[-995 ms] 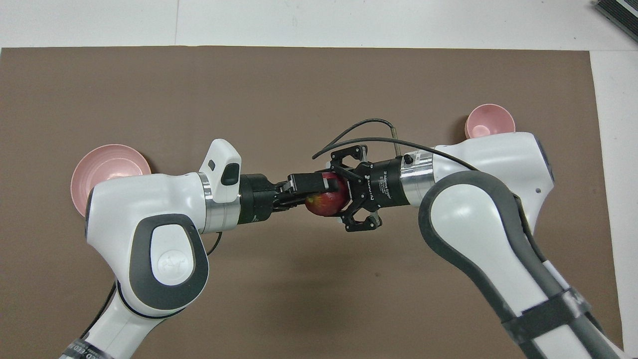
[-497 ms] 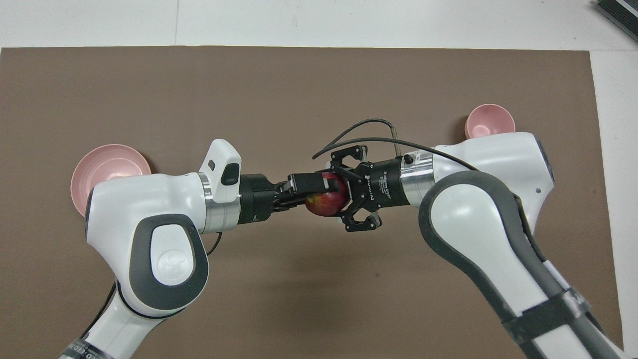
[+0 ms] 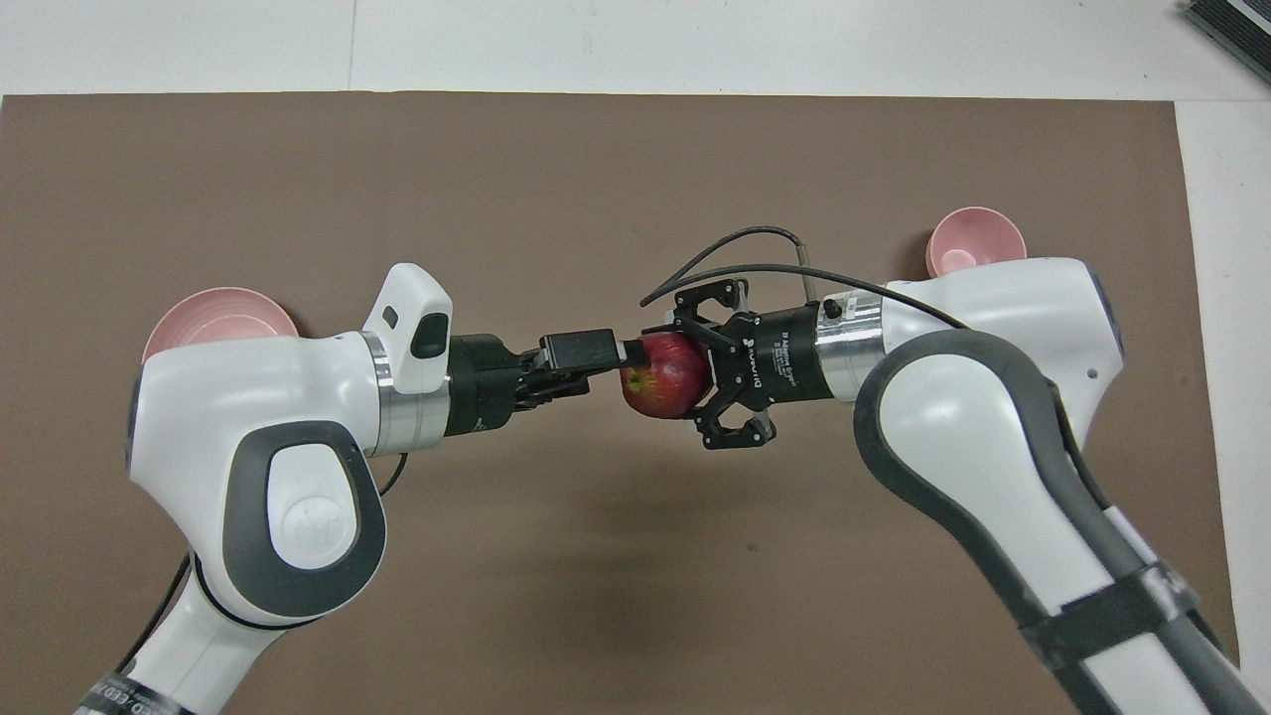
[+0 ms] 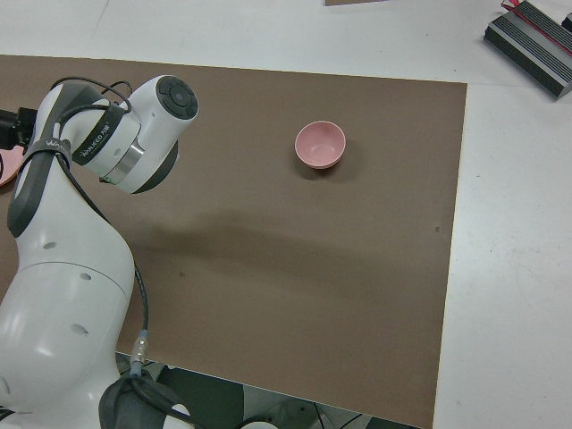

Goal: Move apple from plate to bowl
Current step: 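Open the left gripper and withdraw while the right gripper pulls the apple away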

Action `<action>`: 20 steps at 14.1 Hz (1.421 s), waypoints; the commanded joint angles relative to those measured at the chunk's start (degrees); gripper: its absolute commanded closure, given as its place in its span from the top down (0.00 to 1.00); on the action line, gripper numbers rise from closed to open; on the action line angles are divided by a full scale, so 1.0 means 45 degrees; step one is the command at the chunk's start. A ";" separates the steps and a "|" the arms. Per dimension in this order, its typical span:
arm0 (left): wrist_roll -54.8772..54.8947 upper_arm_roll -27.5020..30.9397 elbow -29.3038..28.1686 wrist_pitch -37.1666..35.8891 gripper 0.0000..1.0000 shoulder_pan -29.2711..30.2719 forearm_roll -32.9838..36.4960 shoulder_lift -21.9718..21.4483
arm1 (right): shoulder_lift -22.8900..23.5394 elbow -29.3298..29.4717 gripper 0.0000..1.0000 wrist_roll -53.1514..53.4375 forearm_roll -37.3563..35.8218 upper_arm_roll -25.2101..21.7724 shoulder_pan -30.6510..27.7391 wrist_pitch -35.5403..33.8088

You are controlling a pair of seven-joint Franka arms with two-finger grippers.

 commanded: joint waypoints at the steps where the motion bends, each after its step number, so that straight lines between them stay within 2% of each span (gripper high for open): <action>1: -0.0231 0.0410 -0.0335 -0.0526 1.00 0.0101 0.0755 -0.0416 | -0.0134 -0.0036 0.00 -0.1366 -0.0391 0.0040 -0.0804 -0.0282; 2: -0.0231 0.0780 -0.0335 -0.0953 1.00 0.0101 0.1745 -0.0397 | -0.0096 -0.0036 0.00 -0.1679 -0.0760 0.0021 -0.1078 -0.0321; 4: -0.0231 0.1522 -0.0199 -0.2358 1.00 0.0101 0.4729 -0.0319 | 0.0060 0.0080 0.00 -0.2945 -0.1970 0.0021 -0.1820 -0.0555; 8: -0.0211 0.2695 0.0191 -0.3803 1.00 0.0101 0.9186 -0.0163 | 0.0217 0.0101 0.00 -0.5834 -0.4429 0.0021 -0.2972 -0.0556; 11: -0.0153 0.3459 0.1729 -0.5407 1.00 0.0081 1.2407 0.0577 | 0.0354 0.0179 0.00 -0.7789 -0.6208 0.0001 -0.3774 -0.0361; 13: -0.0212 0.3769 0.2570 -0.5449 1.00 0.0101 1.3994 0.0969 | 0.0587 0.0412 0.00 -0.8827 -0.7302 -0.0018 -0.4281 -0.0032; 16: -0.0056 0.4297 0.3488 -0.5663 1.00 0.0101 1.5327 0.0912 | 0.0842 0.0473 0.00 -0.9572 -0.9740 -0.0018 -0.4440 0.1332; 19: 0.0411 0.4786 0.5809 -0.7882 1.00 0.0101 1.5330 0.0912 | 0.0881 0.0005 0.00 -0.9573 -1.1148 -0.0018 -0.4323 0.3675; 20: 0.0549 0.4864 0.6474 -0.8742 1.00 0.0178 1.5233 0.0912 | 0.0920 -0.0074 0.00 -0.9573 -1.2334 -0.0018 -0.4323 0.4282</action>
